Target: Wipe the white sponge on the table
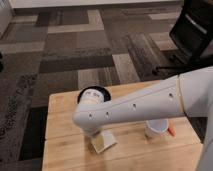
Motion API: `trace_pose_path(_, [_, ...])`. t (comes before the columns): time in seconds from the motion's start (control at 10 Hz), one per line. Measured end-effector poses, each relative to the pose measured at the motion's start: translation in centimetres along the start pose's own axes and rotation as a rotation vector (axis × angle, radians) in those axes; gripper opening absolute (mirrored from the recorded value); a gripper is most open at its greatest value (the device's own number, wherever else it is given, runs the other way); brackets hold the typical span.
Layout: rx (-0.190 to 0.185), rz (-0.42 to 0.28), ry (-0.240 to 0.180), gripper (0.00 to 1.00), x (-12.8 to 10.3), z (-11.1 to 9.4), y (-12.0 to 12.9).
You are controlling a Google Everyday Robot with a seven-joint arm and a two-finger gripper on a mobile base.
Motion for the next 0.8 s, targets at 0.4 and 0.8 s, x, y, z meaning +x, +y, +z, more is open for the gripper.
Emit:
trace_pose_path(0.4, [-0.010,-0.068,-0.006,0.80,0.5,1.7,0.7])
trace_pose_path(0.8, [-0.040,-0.078,-0.008,0.80,1.5,2.9,1.5])
